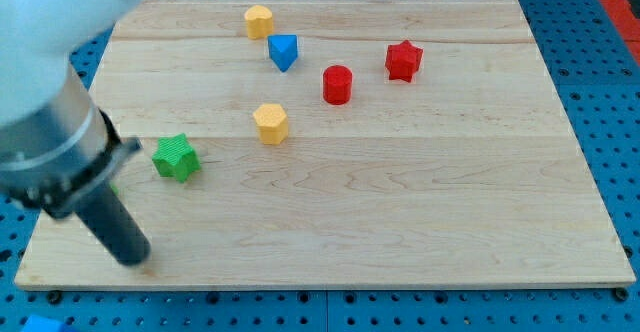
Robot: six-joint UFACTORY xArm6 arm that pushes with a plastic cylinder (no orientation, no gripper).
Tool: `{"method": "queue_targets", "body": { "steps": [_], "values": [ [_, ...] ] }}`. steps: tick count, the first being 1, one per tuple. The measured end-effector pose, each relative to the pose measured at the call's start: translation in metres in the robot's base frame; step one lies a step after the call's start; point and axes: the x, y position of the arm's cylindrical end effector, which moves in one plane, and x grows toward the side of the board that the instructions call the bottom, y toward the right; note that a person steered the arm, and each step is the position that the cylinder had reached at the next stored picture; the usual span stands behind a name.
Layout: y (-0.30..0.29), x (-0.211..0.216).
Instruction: Move the green star left to the yellow hexagon
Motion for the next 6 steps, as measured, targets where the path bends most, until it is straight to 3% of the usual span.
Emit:
{"method": "queue_targets", "body": {
  "steps": [1,2,3,5,6],
  "values": [
    [-0.022,0.002],
    [-0.06,0.035],
    [-0.088,-0.002],
    [-0.024,-0.068],
    [0.066,-0.098]
  ]
}}
